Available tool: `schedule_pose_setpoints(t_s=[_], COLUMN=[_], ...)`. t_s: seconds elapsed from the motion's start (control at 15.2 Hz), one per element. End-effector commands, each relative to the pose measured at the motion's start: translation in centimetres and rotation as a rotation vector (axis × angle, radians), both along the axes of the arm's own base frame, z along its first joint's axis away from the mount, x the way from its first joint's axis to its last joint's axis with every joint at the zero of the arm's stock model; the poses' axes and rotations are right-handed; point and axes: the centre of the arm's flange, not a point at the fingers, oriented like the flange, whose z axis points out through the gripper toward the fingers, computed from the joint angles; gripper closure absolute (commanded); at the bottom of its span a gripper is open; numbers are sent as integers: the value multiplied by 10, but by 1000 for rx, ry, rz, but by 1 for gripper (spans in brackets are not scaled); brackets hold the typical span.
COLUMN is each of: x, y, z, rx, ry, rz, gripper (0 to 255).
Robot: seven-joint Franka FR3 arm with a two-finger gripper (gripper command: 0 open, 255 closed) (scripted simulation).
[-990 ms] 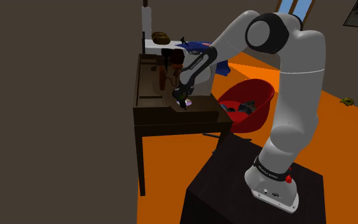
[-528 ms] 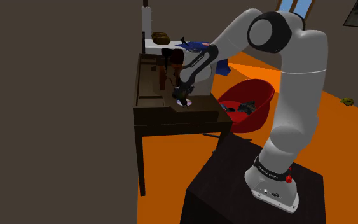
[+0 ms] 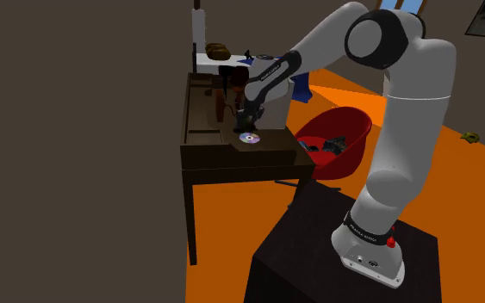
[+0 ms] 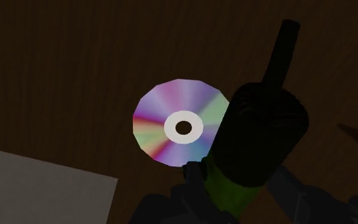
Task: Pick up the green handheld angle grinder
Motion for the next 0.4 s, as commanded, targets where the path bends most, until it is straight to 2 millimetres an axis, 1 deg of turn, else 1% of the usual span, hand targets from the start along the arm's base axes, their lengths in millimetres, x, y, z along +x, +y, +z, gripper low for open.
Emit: schedule_pose_setpoints(t_s=[0.0,0.2,0.33], x=[0,0,0], y=[1,1,1], z=[12,27,28], rx=[0,0,0], ry=[0,0,0], rz=[0,0,0], gripper=[255,255,255])
